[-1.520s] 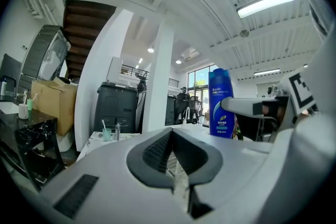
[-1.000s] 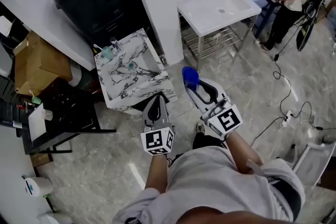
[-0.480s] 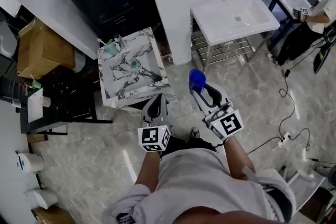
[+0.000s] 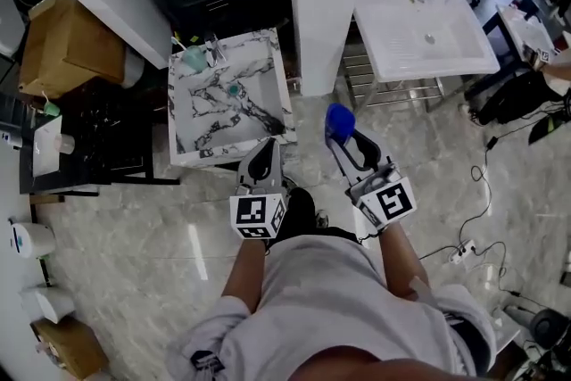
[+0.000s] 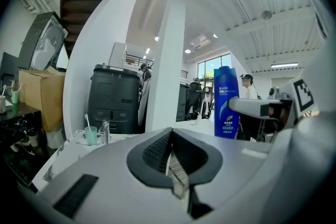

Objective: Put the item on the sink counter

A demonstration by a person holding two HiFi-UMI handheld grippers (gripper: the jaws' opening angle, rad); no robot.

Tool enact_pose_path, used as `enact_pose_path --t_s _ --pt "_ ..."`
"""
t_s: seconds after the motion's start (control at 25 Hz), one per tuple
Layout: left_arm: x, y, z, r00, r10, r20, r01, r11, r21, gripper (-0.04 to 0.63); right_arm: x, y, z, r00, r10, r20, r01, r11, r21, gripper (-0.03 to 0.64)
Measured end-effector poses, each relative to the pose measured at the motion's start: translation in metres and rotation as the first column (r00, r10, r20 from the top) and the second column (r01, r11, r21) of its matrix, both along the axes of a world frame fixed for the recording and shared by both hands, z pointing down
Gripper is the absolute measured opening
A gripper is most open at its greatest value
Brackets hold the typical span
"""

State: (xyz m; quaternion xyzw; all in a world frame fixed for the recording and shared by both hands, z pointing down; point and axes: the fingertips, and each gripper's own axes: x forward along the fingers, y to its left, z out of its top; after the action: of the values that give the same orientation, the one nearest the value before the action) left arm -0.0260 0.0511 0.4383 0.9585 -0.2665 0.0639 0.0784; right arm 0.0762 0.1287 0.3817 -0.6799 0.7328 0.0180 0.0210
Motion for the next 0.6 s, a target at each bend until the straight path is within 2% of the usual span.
enact_pose_path --t_s 0.4,0.6 --pt "0.024 -0.122 -0.006 0.999 -0.030 -0.041 0.030 1.000 -0.008 0.009 0.023 -0.120 -0.005 0.991 -0.123 -0.046 0.121 0.992 -0.036 0.138" --pt "0.018 -0.164 -0.006 0.998 -0.039 -0.051 0.038 0.999 -0.013 0.009 0.025 -0.172 0.000 0.980 -0.178 -0.092 0.172 0.982 -0.076 0.138"
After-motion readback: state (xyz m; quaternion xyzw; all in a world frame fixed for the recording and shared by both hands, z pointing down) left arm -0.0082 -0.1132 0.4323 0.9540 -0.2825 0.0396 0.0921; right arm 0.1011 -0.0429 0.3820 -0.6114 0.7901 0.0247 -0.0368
